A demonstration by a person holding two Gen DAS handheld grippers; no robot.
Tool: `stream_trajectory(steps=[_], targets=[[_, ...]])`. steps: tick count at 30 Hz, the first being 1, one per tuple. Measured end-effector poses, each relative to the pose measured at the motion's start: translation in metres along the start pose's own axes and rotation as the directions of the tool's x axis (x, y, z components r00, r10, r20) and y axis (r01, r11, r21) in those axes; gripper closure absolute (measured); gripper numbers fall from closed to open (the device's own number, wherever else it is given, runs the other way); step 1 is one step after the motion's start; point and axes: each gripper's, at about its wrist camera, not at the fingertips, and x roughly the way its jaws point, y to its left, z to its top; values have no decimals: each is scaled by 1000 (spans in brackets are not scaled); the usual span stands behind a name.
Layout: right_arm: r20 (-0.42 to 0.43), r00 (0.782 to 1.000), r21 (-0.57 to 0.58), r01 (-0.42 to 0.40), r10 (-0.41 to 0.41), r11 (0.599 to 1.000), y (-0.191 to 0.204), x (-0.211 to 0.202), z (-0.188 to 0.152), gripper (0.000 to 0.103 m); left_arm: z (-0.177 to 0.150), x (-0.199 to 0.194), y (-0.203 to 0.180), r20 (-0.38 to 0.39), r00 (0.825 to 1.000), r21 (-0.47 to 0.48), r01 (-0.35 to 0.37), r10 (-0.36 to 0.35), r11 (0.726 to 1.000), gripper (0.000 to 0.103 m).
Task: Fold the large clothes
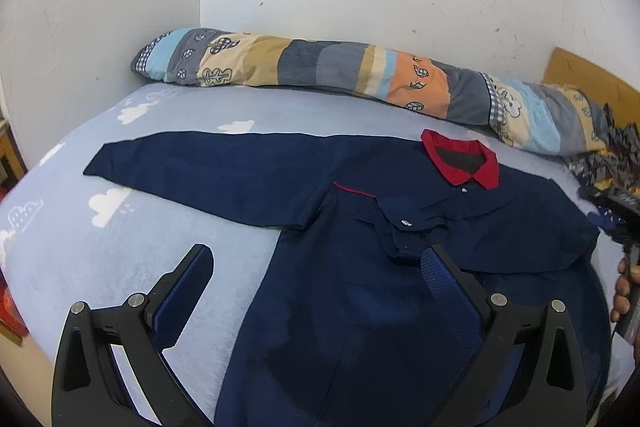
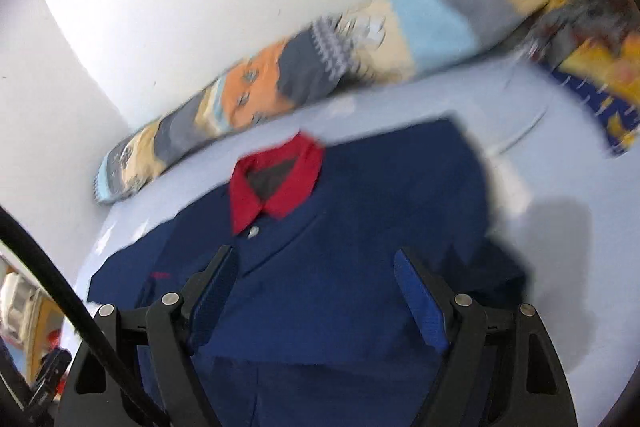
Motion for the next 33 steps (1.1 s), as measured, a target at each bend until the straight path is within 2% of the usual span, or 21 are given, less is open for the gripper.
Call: stream_trajectory(steps=[1, 2, 3, 4, 5, 6, 7, 8, 11, 14, 17, 20, 21, 23, 24, 26, 28, 33], targets=[[-49, 997, 24, 69, -68, 997, -11, 15, -3, 20, 0, 1, 0, 0, 1000, 4, -6, 6, 1000, 0], [-110, 982, 60, 161, -154, 985, -27, 29, -7, 20, -1, 1, 0, -3, 1000, 3, -7, 7, 1000, 0], [-176, 958, 96, 247, -228, 964, -45, 40, -12, 20, -1, 3, 2, -8, 1000, -5, -5, 5, 1000, 0], [-255, 929, 150, 314, -270, 938, -68, 51, -22, 27, 0, 3, 3, -11, 1000, -11, -2, 2, 1000, 0], [-237, 943, 194, 282, -234, 940, -78, 50, -25, 26, 0, 4, 5, -13, 1000, -16, -1, 0, 1000, 0], [-219, 947, 197, 279, -235, 940, -74, 45, -22, 26, 1, 5, 7, -16, 1000, -25, 0, 0, 1000, 0], [-239, 935, 161, 303, -261, 939, -63, 43, -17, 26, 1, 5, 8, -18, 1000, -34, 2, -3, 999, 0], [-228, 935, 123, 305, -272, 944, -50, 40, -14, 26, 2, 5, 9, -19, 1000, -45, 7, -8, 999, 0], [-144, 946, -34, 288, -290, 957, 8, 32, -11, 24, 1, 6, 7, -20, 1000, -55, 22, -24, 998, 0], [-100, 961, -192, 234, -256, 953, 71, 46, -25, 22, -1, 7, 1, -26, 1000, -25, 14, -14, 1000, 0], [-116, 958, -354, 206, -261, 912, 128, 75, -52, 22, -2, 7, 1, -29, 999, -23, 13, -14, 1000, 0], [-138, 958, -453, 166, -253, 876, 173, 103, -81, 22, -2, 8, 4, -31, 999, -29, 5, -5, 1000, 0], [-157, 953, -475, 158, -259, 866, 181, 112, -91, 22, -2, 8, 6, -32, 999, -32, 3, -4, 999, 0], [-204, 924, -539, 170, -324, 825, 191, 133, -115, 20, -3, 9, 10, -39, 999, -39, 0, -2, 999, 0], [-179, 925, -556, 186, -335, 810, 193, 131, -117, 20, -3, 10, 12, -49, 999, -44, 4, -6, 999, 0], [-225, 923, -541, 149, -313, 828, 195, 124, -111, 20, -3, 11, 17, -56, 998, -55, 8, -11, 998, 0], [-218, 951, -466, 95, -218, 880, 192, 95, -97, 20, -2, 10, 21, -57, 998, -74, 16, -20, 997, 0], [-105, 991, -364, 44, -88, 930, 187, 4, -69, 16, 2, 6, 20, -40, 999, -87, 26, -30, 996, 0]])
